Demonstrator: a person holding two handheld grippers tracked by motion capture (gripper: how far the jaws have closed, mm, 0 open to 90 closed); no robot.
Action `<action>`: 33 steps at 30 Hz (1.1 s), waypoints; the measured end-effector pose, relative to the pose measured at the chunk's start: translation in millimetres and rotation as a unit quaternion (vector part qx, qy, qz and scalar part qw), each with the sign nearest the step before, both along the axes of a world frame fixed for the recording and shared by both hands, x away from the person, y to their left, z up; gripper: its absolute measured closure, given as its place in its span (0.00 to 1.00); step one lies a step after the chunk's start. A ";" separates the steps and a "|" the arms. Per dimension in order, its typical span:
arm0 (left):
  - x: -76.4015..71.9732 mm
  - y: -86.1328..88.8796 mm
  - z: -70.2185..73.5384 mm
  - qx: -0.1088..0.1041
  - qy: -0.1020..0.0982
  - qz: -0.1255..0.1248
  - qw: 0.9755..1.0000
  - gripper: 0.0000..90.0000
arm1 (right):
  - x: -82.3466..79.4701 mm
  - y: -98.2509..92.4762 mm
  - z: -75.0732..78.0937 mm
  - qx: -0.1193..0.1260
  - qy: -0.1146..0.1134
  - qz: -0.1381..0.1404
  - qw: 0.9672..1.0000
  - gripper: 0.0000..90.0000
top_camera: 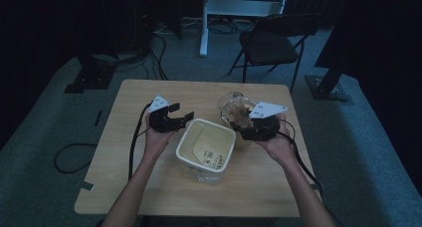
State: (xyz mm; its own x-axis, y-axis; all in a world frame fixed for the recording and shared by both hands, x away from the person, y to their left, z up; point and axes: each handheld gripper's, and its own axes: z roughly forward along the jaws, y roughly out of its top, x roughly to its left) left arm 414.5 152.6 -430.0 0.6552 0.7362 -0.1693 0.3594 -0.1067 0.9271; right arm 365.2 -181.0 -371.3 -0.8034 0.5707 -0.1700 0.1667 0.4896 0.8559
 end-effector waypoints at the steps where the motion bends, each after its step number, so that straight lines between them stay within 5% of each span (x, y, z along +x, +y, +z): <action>1: 0.0 -0.2 0.0 0.000 0.000 0.000 1.000 0.27 | -0.9 1.5 -0.7 0.010 0.007 0.006 1.000 0.46; 7: 0.4 0.6 0.0 0.001 0.000 0.000 1.000 0.27 | -5.9 11.6 -5.7 0.052 0.040 0.046 0.997 0.46; 17: 0.0 1.0 -0.9 0.001 0.001 0.002 1.000 0.27 | -10.0 30.1 -7.7 0.060 0.059 0.084 0.993 0.45; 18: 0.0 1.2 -1.0 0.001 0.002 0.002 1.000 0.27 | -9.9 31.4 -7.8 0.060 0.061 0.087 0.993 0.44; 20: 0.2 1.6 -1.3 -0.001 0.002 0.003 1.000 0.27 | -9.8 33.6 -8.5 0.070 0.065 0.097 0.991 0.24; 22: 0.2 1.8 -1.8 -0.001 0.003 0.003 1.000 0.27 | -10.7 36.0 -9.2 0.069 0.074 0.091 0.991 0.13; 33: 0.1 1.4 -3.2 0.000 0.004 0.003 1.000 0.27 | -14.0 29.1 -5.7 0.062 0.055 0.080 0.993 0.12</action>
